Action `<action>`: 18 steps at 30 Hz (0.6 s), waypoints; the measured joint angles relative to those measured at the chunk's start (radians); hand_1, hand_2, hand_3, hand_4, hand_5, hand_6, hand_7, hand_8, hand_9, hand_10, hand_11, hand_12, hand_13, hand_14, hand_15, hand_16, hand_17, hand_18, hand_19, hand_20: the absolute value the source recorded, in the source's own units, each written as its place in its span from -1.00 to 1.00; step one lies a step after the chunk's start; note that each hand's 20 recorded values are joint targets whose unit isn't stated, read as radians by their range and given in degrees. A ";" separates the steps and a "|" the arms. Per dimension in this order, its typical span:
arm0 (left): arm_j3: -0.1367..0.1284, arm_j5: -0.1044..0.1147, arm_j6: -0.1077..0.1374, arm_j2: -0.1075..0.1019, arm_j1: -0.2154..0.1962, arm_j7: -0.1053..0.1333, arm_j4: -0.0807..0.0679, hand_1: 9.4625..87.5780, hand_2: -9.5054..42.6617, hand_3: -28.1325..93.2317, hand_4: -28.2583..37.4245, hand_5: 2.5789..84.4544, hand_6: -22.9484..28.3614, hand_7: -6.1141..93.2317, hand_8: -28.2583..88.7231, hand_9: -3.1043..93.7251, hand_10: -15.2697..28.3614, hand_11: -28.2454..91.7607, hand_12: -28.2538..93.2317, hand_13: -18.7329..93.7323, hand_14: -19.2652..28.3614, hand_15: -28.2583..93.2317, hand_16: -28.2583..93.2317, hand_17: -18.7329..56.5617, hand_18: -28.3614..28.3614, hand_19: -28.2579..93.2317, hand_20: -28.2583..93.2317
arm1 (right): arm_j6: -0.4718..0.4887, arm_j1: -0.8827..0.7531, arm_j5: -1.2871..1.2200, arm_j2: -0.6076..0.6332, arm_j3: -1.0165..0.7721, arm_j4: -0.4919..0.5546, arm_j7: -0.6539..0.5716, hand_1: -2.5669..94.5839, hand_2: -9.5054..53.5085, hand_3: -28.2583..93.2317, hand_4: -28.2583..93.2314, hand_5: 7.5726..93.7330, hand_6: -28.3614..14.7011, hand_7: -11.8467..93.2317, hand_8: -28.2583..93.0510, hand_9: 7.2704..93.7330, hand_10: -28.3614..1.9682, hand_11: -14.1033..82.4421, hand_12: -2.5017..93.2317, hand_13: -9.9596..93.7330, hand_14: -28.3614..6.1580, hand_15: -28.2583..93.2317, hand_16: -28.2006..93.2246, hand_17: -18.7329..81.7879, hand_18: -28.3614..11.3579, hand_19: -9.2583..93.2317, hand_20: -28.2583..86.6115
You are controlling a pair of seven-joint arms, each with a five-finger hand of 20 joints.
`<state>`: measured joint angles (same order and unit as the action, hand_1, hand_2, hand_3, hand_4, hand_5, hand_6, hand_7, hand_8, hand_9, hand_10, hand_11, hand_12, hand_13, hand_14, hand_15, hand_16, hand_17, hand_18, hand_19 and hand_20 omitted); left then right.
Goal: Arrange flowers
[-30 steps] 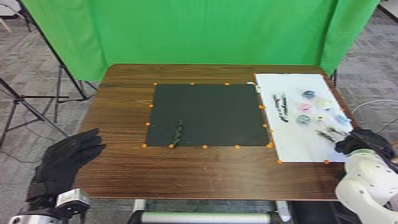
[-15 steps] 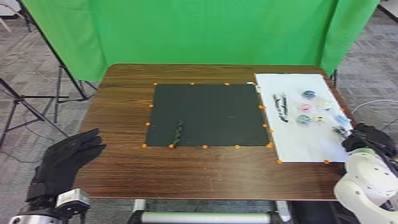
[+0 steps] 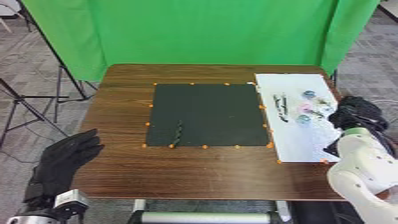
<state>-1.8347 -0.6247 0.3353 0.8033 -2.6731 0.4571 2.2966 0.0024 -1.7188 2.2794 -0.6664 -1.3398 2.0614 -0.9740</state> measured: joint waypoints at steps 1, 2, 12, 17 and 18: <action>-0.001 0.000 0.000 0.000 -0.001 0.000 0.000 -0.53 -0.45 0.77 -0.65 0.04 0.42 -0.53 -0.68 -0.15 0.71 0.04 -0.38 -0.22 1.00 0.51 -0.77 -0.74 0.81 0.47 -0.34 | 0.001 0.029 0.000 0.001 0.030 0.011 0.005 0.19 -0.90 0.67 -1.00 0.40 0.17 0.24 -0.34 0.64 -0.12 0.23 -0.22 0.60 -0.10 0.73 -0.10 0.12 -1.00 1.00 -0.18; -0.003 0.000 0.000 0.000 -0.001 -0.001 0.001 -0.53 -0.44 0.77 -0.65 0.04 0.43 -0.53 -0.68 -0.15 0.71 0.04 -0.38 -0.22 1.00 0.51 -0.77 -0.74 0.81 0.47 -0.34 | 0.003 0.061 0.000 0.001 0.064 0.019 0.011 0.20 -0.90 0.67 -1.00 0.41 0.17 0.24 -0.33 0.64 -0.12 0.23 -0.22 0.60 -0.10 0.73 -0.10 0.12 -1.00 1.00 -0.17; -0.020 -0.008 -0.002 0.011 -0.001 -0.028 0.009 -0.53 -0.45 0.77 -0.65 0.04 0.42 -0.53 -0.68 -0.15 0.71 0.04 -0.38 -0.22 1.00 0.51 -0.77 -0.74 0.81 0.47 -0.34 | 0.044 0.396 0.002 -0.083 0.420 0.014 0.060 0.20 -0.91 0.68 -1.00 0.43 0.16 0.21 -0.32 0.65 -0.13 0.24 -0.21 0.61 -0.11 0.73 -0.09 0.13 -1.00 1.00 -0.14; -0.027 -0.030 -0.016 0.038 0.010 -0.098 0.013 -0.53 -0.44 0.77 -0.65 0.04 0.42 -0.53 -0.68 -0.15 0.71 0.04 -0.38 -0.22 1.00 0.51 -0.77 -0.74 0.81 0.47 -0.34 | 0.083 0.534 0.013 -0.202 0.576 -0.071 0.060 0.20 -0.92 0.68 -1.00 0.43 0.17 0.21 -0.32 0.65 -0.13 0.24 -0.21 0.62 -0.11 0.73 -0.09 0.13 -1.00 1.00 -0.13; -0.025 -0.034 -0.020 0.043 0.016 -0.110 0.013 -0.53 -0.44 0.77 -0.65 0.04 0.43 -0.53 -0.68 -0.15 0.71 0.04 -0.38 -0.22 1.00 0.51 -0.77 -0.74 0.81 0.47 -0.34 | 0.098 0.552 0.013 -0.232 0.595 -0.093 0.059 0.20 -0.92 0.68 -1.00 0.43 0.17 0.21 -0.32 0.65 -0.13 0.24 -0.22 0.62 -0.11 0.74 -0.09 0.13 -1.00 1.00 -0.13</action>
<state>-1.8600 -0.6591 0.3157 0.8468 -2.6571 0.3469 2.3095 0.1004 -1.1666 2.2928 -0.8982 -0.7452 1.9687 -0.9145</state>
